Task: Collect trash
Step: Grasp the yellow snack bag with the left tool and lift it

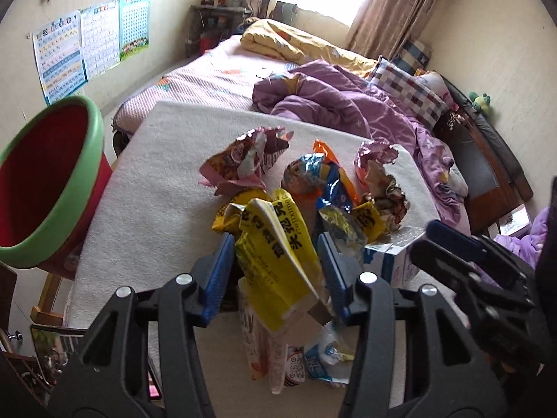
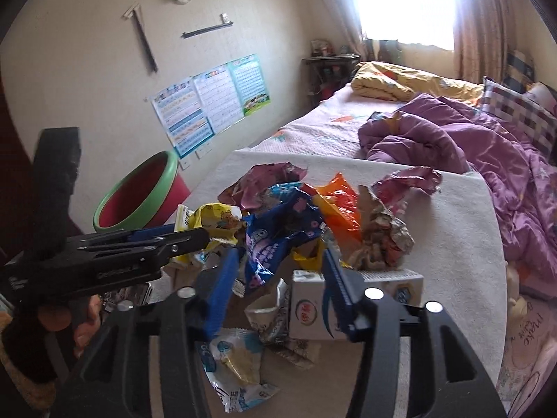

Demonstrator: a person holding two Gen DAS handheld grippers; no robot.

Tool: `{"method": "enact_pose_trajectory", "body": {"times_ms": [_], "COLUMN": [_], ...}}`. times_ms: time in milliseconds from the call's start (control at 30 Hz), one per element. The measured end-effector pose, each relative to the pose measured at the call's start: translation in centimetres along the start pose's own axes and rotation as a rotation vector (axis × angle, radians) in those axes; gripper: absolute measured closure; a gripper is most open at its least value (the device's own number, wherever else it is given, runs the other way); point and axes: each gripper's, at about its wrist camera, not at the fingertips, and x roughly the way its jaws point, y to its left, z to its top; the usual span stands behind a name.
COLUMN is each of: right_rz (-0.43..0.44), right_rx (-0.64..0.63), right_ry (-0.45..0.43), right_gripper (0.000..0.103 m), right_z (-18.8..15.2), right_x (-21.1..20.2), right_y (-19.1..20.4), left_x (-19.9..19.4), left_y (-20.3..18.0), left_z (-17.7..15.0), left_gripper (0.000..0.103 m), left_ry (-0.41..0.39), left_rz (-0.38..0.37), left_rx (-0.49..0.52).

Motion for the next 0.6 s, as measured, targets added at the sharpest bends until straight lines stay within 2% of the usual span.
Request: {"method": "enact_pose_trajectory", "body": {"times_ms": [133, 267, 333, 400, 567, 600], "right_rz": [0.033, 0.040, 0.045, 0.034, 0.027, 0.024], "right_rx": [-0.009, -0.042, -0.044, -0.042, -0.021, -0.013], "right_ry": [0.063, 0.115, 0.136, 0.152, 0.134, 0.130], "right_gripper": [0.058, 0.059, 0.069, 0.071, 0.069, 0.064], "right_z": [0.9, 1.0, 0.9, 0.9, 1.4, 1.5], "right_x": [2.6, 5.0, 6.3, 7.4, 7.3, 7.1], "right_y": [0.7, 1.7, 1.8, 1.7, 1.6, 1.5], "left_x": [-2.4, -3.7, -3.7, -3.4, -3.6, -3.6], "left_y": [-0.1, -0.1, -0.1, 0.0, 0.0, 0.2], "left_z": [-0.4, -0.4, -0.6, -0.5, -0.6, -0.6], "left_gripper": [0.055, 0.055, 0.055, 0.055, 0.055, 0.055], "left_ry": [-0.060, -0.086, -0.079, -0.068, -0.074, -0.078], "left_rz": [0.025, 0.052, 0.055, 0.051, 0.048, 0.052], "left_rx": [0.011, 0.011, 0.005, 0.002, 0.017, 0.017]}}
